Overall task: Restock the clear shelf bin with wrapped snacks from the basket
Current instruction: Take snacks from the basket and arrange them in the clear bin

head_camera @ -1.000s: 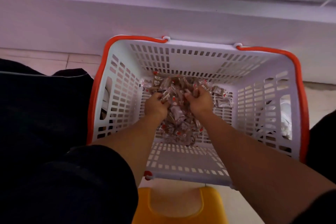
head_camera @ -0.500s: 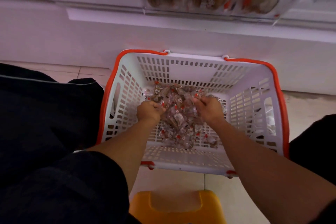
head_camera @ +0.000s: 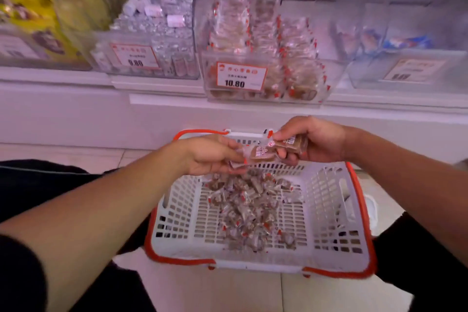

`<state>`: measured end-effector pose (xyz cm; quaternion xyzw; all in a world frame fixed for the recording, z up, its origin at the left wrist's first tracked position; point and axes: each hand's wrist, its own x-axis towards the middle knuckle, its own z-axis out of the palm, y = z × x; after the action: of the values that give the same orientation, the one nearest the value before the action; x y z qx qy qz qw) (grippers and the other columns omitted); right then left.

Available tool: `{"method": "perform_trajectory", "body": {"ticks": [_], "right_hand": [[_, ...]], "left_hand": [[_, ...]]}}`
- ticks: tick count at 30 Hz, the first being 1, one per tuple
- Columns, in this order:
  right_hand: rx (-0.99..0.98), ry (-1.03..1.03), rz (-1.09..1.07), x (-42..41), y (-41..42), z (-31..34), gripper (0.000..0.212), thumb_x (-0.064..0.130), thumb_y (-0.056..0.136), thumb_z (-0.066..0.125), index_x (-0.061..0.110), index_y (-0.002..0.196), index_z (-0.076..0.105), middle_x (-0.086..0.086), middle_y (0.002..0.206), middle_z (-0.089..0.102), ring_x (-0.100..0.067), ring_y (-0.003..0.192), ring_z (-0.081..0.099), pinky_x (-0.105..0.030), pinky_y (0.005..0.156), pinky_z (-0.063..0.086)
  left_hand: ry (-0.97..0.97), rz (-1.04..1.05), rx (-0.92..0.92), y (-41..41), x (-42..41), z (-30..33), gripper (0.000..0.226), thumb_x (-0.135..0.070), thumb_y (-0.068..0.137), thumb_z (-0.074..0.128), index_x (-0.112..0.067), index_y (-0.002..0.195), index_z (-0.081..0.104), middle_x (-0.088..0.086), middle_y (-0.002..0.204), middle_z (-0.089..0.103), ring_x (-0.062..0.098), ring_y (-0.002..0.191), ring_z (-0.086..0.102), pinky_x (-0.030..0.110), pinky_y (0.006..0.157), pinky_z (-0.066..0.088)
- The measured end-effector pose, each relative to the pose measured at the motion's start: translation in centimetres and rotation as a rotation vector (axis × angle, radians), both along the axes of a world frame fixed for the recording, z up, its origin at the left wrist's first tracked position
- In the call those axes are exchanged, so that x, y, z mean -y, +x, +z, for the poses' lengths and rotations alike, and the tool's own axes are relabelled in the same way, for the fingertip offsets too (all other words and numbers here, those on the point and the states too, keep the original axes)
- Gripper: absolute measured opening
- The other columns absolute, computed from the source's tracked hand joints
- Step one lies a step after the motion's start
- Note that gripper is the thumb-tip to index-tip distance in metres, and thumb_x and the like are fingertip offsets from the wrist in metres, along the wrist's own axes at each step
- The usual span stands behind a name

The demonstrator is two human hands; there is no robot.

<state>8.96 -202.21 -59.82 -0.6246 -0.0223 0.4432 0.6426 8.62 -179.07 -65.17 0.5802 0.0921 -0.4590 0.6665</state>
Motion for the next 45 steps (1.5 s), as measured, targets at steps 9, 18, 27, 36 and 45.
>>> {"method": "perform_trajectory", "body": {"ticks": [9, 18, 27, 36, 45], "right_hand": [[0.506, -0.115, 0.277, 0.3, -2.4, 10.9, 0.025, 0.023, 0.082, 0.062, 0.01, 0.062, 0.073, -0.006, 0.053, 0.057, -0.008, 0.046, 0.046, -0.015, 0.047, 0.035], [0.686, -0.337, 0.291, 1.7, -0.3, 12.3, 0.02, 0.02, 0.081, 0.076, 0.02, 0.082, 0.056, -0.003, 0.075, 0.063, -0.031, 0.062, 0.07, -0.039, 0.055, 0.059], [0.922, -0.42, 0.004, 1.1, 0.7, 11.7, 0.063, 0.026, 0.061, 0.088, 0.022, 0.12, 0.067, -0.005, 0.097, 0.069, -0.025, 0.066, 0.068, -0.035, 0.059, 0.059], [1.14, -0.486, 0.068, -0.8, -1.2, 9.9, 0.061, 0.018, 0.089, 0.071, 0.024, 0.145, 0.047, 0.025, 0.117, 0.059, 0.015, 0.103, 0.056, -0.012, 0.094, 0.043], [0.943, -0.239, -0.222, -0.4, 3.4, 14.9, 0.035, 0.012, 0.073, 0.084, 0.01, 0.105, 0.069, -0.009, 0.095, 0.076, -0.021, 0.083, 0.074, -0.034, 0.071, 0.061]], "left_hand": [[-0.219, -0.345, -0.021, -1.9, -0.7, 13.6, 0.039, -0.029, 0.093, 0.042, -0.003, 0.118, 0.058, 0.02, 0.095, 0.067, 0.033, 0.087, 0.071, 0.036, 0.06, 0.061], [-0.189, -0.225, 0.063, -0.1, 2.2, 13.4, 0.045, -0.046, 0.094, 0.051, -0.011, 0.122, 0.061, 0.008, 0.091, 0.068, 0.019, 0.076, 0.069, 0.024, 0.042, 0.052], [-0.212, -0.15, 0.242, -0.5, 4.0, 13.3, 0.029, -0.039, 0.075, 0.079, -0.018, 0.093, 0.073, 0.004, 0.094, 0.07, 0.02, 0.093, 0.072, 0.022, 0.054, 0.057], [0.126, -0.144, 0.666, -0.3, 3.8, 14.1, 0.04, 0.026, 0.07, 0.069, -0.009, 0.088, 0.062, 0.004, 0.075, 0.064, 0.016, 0.072, 0.062, 0.027, 0.066, 0.053], [0.121, 0.166, 0.83, 3.4, 0.5, 19.2, 0.064, -0.004, 0.062, 0.086, -0.023, 0.116, 0.058, 0.002, 0.109, 0.073, 0.013, 0.091, 0.073, 0.033, 0.075, 0.061]]}}
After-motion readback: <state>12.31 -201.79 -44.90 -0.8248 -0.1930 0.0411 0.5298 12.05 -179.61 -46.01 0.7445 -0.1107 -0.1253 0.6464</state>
